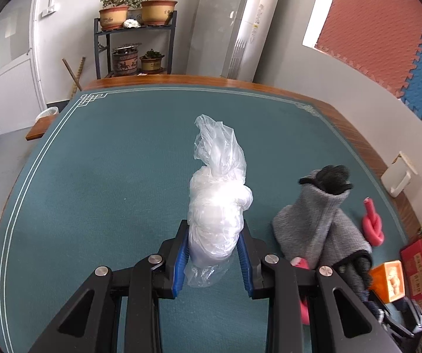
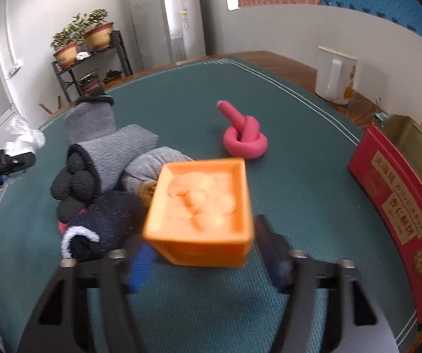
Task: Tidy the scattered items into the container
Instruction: 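Grasp the light-orange cube with the right gripper and place it in the tin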
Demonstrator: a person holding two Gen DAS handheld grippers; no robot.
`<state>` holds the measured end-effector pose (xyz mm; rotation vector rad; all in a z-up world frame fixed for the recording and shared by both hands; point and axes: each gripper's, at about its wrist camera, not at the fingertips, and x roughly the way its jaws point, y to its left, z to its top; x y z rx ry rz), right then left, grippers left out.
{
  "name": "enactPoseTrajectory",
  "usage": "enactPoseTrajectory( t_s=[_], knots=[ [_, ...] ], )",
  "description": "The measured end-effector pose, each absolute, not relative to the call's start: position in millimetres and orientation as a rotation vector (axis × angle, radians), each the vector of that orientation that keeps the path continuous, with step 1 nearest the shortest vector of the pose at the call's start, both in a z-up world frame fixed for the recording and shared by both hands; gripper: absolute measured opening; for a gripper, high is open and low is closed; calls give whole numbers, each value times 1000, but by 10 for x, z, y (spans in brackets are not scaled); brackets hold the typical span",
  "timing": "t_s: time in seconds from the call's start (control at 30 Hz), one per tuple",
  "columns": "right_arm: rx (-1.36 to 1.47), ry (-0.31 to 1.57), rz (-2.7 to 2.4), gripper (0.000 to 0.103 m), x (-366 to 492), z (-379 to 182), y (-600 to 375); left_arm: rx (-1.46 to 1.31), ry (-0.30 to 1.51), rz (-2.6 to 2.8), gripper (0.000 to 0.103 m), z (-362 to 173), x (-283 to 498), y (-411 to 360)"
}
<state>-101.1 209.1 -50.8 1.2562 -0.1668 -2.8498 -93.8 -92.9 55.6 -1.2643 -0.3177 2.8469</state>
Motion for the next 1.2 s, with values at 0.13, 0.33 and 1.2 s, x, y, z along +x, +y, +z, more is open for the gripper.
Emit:
enactPoseTrajectory(
  t_s=[0.13, 0.33, 1.2],
  knots=[
    [1264, -160, -2883, 57, -994, -502, 2097, -1224, -295, 2822, 32, 667, -845, -796],
    [1279, -199, -2940, 56, -928, -483, 2187, -1162, -233, 2805, 32, 769, -635, -614],
    [1092, -295, -2958, 56, -323, -231, 2639, -1102, 78, 2844, 32, 577, -295, 184]
  ],
)
